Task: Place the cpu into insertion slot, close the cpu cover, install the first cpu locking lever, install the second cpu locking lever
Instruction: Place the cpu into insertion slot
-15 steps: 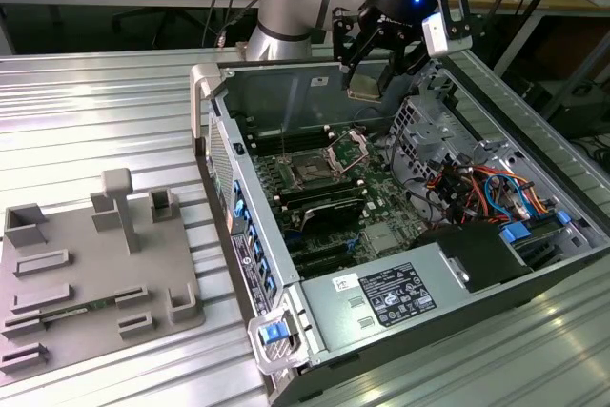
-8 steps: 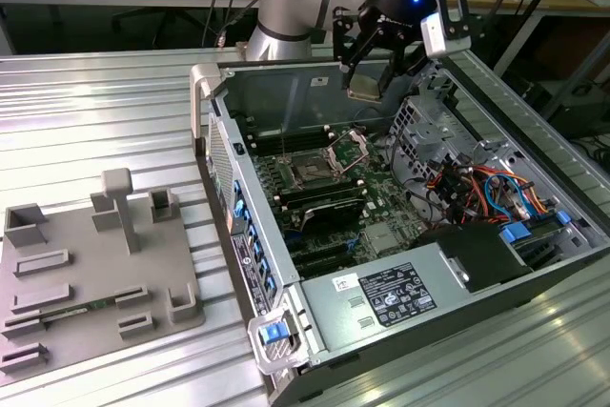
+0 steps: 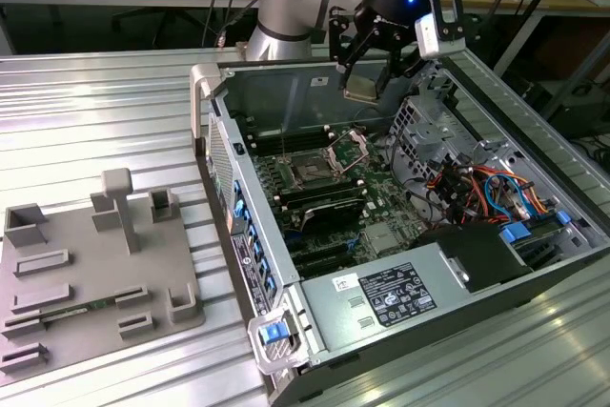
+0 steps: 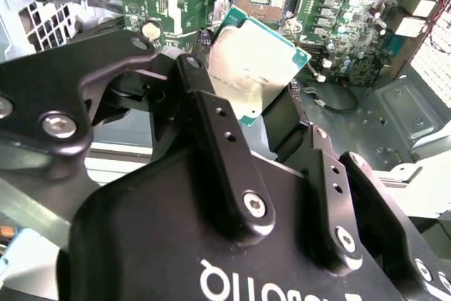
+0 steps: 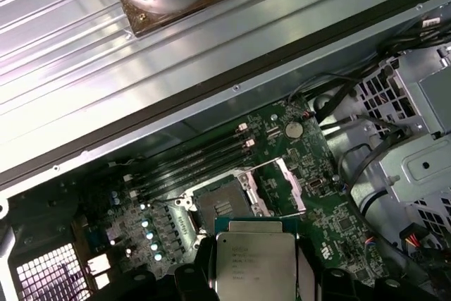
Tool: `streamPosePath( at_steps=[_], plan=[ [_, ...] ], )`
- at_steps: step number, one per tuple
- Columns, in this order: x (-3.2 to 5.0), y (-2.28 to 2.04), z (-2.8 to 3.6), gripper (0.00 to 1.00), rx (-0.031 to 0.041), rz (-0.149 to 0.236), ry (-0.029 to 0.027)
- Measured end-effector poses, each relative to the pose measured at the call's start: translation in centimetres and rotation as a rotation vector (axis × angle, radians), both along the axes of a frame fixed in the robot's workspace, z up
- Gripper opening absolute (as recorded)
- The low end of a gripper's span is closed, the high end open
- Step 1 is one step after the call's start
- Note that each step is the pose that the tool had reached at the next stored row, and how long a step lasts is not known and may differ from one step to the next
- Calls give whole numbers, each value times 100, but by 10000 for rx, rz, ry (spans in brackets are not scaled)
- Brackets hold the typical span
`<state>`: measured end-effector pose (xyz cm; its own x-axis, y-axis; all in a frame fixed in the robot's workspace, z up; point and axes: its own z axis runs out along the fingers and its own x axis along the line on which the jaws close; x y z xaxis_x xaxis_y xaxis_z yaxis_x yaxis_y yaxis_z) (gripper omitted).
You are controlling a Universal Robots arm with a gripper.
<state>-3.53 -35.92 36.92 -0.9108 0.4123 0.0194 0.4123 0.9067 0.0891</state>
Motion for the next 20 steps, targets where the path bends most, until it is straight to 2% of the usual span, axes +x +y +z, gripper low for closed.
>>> streamPosePath(
  at_steps=[6, 13, 20],
  plan=[
    [-1, 0, -15, 55, 3, -1517, -2],
    [-1, 0, -29, 55, 2, -2670, -1],
    [-28, 0, -34, 55, 2, -2970, -2]
  ],
)
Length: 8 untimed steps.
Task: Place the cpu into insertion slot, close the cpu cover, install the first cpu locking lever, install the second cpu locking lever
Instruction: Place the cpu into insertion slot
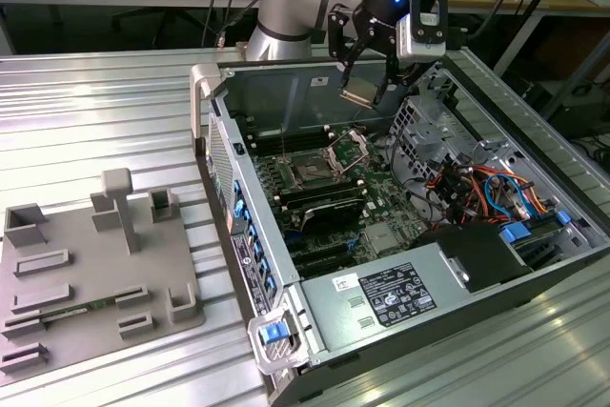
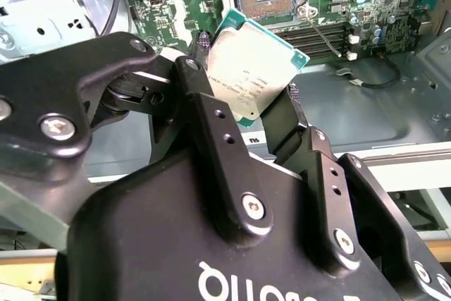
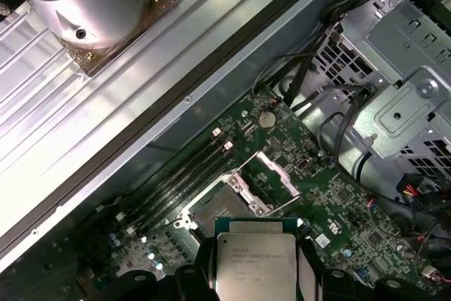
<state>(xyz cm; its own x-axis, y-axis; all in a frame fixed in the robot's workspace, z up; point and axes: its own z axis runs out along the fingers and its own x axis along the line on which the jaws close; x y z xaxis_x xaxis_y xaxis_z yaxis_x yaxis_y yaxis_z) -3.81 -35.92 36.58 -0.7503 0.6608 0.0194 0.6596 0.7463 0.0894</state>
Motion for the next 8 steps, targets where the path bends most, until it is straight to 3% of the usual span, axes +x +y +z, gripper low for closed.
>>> streamPosePath(
  at_steps=[8],
  plan=[
    [-59, -1, -2, 55, 0, -147, 0]
  ],
)
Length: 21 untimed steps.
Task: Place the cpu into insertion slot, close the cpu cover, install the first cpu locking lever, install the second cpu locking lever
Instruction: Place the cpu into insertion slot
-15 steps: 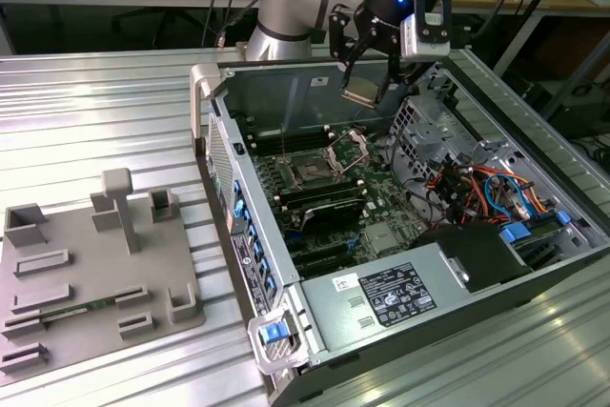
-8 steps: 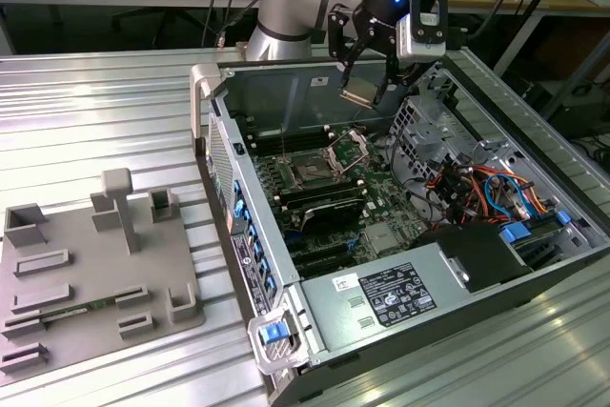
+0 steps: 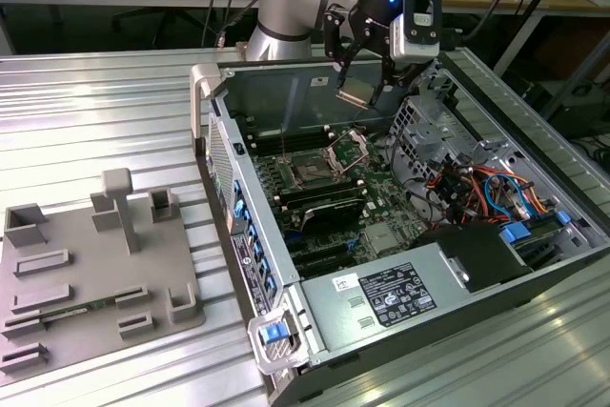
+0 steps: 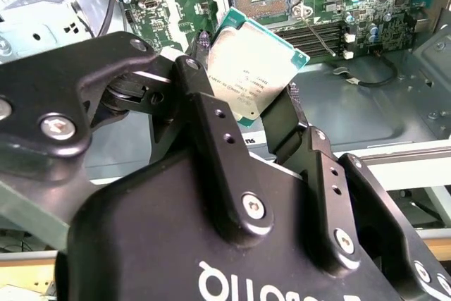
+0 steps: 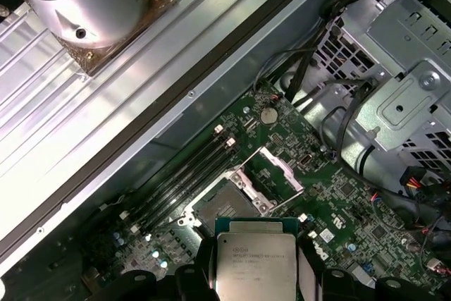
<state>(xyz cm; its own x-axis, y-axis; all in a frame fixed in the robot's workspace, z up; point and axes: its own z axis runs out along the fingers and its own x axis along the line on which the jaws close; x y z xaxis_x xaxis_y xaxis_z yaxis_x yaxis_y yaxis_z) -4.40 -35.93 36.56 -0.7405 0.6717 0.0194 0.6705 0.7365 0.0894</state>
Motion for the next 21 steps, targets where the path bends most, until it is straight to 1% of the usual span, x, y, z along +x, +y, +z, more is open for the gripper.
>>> streamPosePath(
  at_steps=[14, 17, 21],
  plan=[
    [-2, 0, 0, 55, 0, -37, 0],
    [-2, -1, 0, 55, 0, -203, 0],
    [-2, 0, -3, 55, 1, -678, 0]
  ],
)
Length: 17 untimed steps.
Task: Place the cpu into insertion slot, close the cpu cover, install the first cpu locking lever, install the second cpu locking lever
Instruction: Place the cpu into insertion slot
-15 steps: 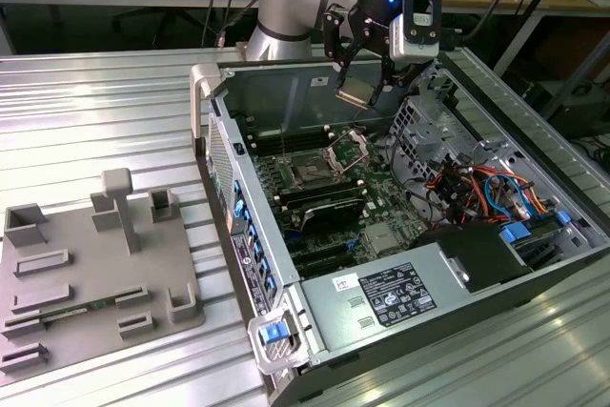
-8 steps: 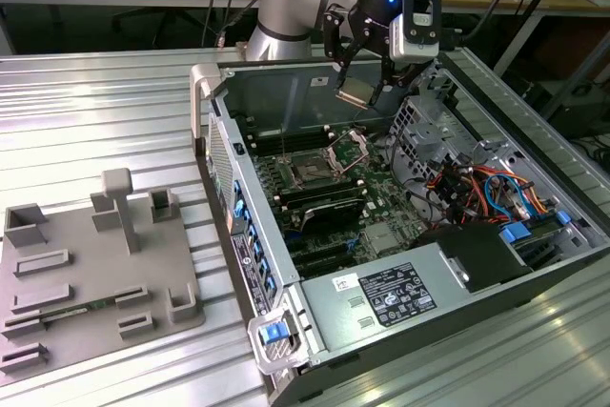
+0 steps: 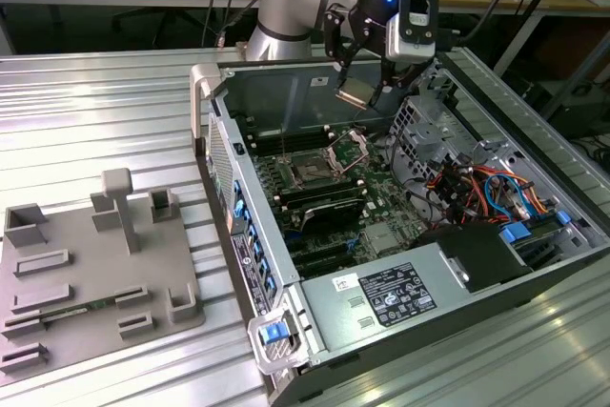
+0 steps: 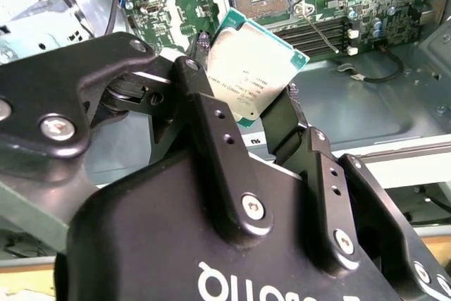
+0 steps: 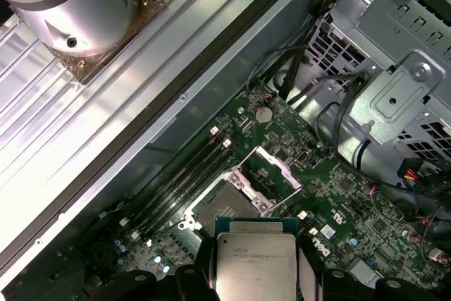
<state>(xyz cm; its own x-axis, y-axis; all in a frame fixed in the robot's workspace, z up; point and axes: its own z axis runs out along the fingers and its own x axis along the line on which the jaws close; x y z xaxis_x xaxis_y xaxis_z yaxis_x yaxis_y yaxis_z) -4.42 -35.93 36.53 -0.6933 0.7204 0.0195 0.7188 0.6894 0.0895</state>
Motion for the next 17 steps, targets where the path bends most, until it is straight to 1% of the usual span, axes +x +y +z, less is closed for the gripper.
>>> streamPosePath(
  at_steps=[2, 3, 4, 7, 17],
  plan=[
    [0, 0, -1, 55, -1, -238, 1],
    [0, 0, -2, 55, 0, -472, 0],
    [0, 0, -2, 55, -1, -557, 1],
    [0, 0, -3, 55, -1, -622, 1],
    [0, 0, -3, 55, 0, -627, 1]
  ],
)
